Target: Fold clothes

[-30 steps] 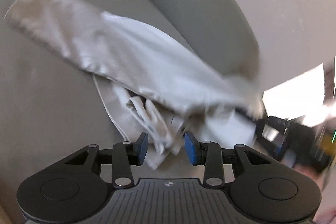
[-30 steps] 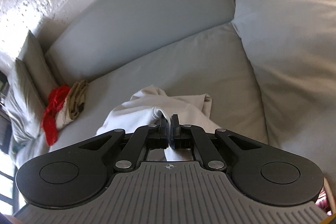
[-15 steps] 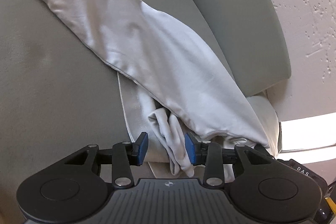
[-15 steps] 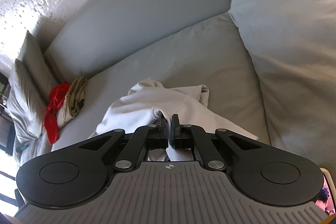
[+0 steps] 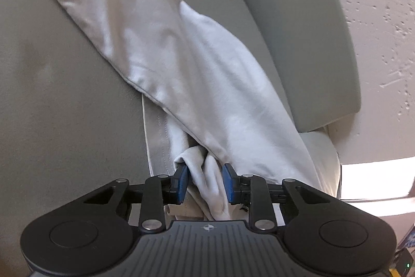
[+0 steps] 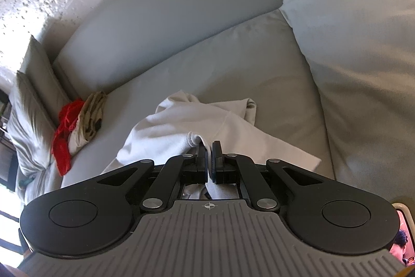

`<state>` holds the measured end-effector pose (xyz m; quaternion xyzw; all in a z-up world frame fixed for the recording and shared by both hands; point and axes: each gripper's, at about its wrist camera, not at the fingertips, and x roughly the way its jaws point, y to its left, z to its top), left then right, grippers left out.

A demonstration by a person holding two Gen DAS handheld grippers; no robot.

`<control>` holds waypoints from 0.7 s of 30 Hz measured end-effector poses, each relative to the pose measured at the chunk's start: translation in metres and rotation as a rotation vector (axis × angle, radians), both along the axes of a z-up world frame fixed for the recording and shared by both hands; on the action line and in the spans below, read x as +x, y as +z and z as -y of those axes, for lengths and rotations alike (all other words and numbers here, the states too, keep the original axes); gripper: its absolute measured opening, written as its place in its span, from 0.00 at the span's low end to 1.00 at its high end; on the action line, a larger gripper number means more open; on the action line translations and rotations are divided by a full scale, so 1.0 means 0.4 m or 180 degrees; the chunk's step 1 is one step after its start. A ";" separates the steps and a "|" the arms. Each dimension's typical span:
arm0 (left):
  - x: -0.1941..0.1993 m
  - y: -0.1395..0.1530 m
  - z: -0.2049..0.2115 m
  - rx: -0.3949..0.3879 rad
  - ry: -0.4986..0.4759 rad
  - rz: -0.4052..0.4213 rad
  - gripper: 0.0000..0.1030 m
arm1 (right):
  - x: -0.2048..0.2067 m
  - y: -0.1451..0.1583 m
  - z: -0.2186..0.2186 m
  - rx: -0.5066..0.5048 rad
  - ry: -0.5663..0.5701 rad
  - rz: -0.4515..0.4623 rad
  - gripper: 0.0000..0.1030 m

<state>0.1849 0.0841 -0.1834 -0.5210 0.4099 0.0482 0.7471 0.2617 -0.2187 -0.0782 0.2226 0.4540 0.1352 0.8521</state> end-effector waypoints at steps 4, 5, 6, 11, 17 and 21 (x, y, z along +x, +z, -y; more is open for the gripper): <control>0.007 0.007 0.000 0.0129 -0.0006 -0.0041 0.00 | 0.004 -0.006 0.002 -0.0005 -0.0022 -0.0029 0.03; 0.005 0.020 -0.001 0.0212 -0.0023 -0.0007 0.00 | 0.005 -0.007 0.003 -0.0007 -0.0035 -0.0030 0.03; 0.003 0.038 -0.001 0.0316 -0.0065 0.0022 0.00 | 0.007 -0.006 0.004 -0.0009 -0.0072 -0.0019 0.03; -0.016 0.234 -0.025 0.0874 -0.0408 0.0595 0.00 | 0.011 0.028 0.039 0.0110 -0.0445 0.0041 0.01; -0.146 0.654 -0.122 0.1757 -0.0259 0.2043 0.00 | -0.068 0.182 0.194 0.0799 -0.1100 0.0345 0.00; -0.253 0.723 -0.127 0.2145 -0.0249 0.2110 0.00 | -0.149 0.267 0.296 0.1019 -0.1305 0.0463 0.00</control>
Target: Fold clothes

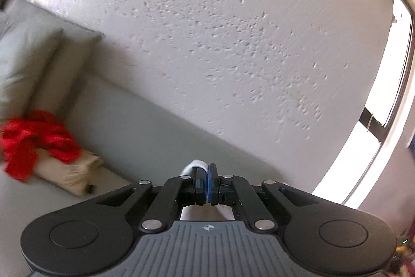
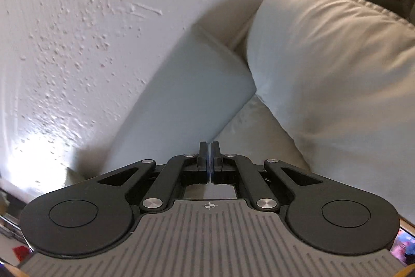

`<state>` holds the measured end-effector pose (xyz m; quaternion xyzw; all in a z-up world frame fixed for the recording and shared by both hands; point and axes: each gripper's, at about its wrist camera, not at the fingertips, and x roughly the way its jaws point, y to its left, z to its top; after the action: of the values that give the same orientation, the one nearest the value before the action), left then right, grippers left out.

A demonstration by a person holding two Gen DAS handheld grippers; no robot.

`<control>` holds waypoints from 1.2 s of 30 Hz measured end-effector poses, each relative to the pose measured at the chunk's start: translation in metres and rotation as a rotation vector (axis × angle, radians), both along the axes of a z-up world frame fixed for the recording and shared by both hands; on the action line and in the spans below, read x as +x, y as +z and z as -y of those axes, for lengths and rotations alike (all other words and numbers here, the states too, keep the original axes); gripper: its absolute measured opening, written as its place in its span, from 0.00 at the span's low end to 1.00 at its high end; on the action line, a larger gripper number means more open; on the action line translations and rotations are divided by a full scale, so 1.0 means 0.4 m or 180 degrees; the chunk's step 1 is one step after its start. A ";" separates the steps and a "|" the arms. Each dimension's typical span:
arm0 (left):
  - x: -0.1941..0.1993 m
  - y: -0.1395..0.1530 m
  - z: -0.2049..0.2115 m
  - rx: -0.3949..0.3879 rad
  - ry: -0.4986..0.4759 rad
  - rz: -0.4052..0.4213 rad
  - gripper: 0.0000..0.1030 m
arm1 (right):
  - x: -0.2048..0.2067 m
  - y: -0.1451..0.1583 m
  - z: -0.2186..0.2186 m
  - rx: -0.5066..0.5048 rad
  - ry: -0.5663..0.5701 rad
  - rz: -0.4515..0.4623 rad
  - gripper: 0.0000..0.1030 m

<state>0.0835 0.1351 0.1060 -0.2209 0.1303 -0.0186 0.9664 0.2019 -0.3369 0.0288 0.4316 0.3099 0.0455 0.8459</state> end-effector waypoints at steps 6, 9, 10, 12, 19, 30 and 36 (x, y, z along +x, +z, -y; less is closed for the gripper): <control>-0.150 -0.241 0.043 0.0084 -0.0262 -0.0892 0.00 | -0.144 -0.148 0.008 -0.0383 0.0415 -0.0711 0.02; -0.233 -0.324 0.076 0.0281 -0.0193 -0.1146 0.00 | -0.235 -0.220 -0.021 -0.0316 0.0693 -0.0886 0.06; -0.249 -0.332 0.083 0.0309 -0.0168 -0.1161 0.00 | -0.263 -0.237 -0.034 -0.0312 0.0779 -0.0917 0.08; -0.258 -0.350 0.088 0.0259 -0.0117 -0.1187 0.00 | -0.309 -0.254 -0.069 -0.0393 0.0922 -0.0920 0.08; -0.245 -0.382 0.042 -0.0071 0.0075 -0.1310 0.00 | -0.353 -0.286 -0.182 -0.0631 0.1411 -0.0912 0.12; -0.274 -0.379 0.052 -0.0042 -0.0436 -0.1012 0.00 | -0.141 -0.238 -0.412 -0.0652 0.1949 -0.0756 0.45; -0.300 -0.351 0.140 0.0481 -0.0945 -0.0855 0.00 | 0.028 -0.229 -0.608 -0.0508 0.2063 -0.0896 0.63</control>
<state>-0.0367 0.0790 -0.0345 -0.1268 0.2900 -0.1212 0.9408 0.2133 -0.0937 -0.0628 0.2456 0.5467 0.2272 0.7676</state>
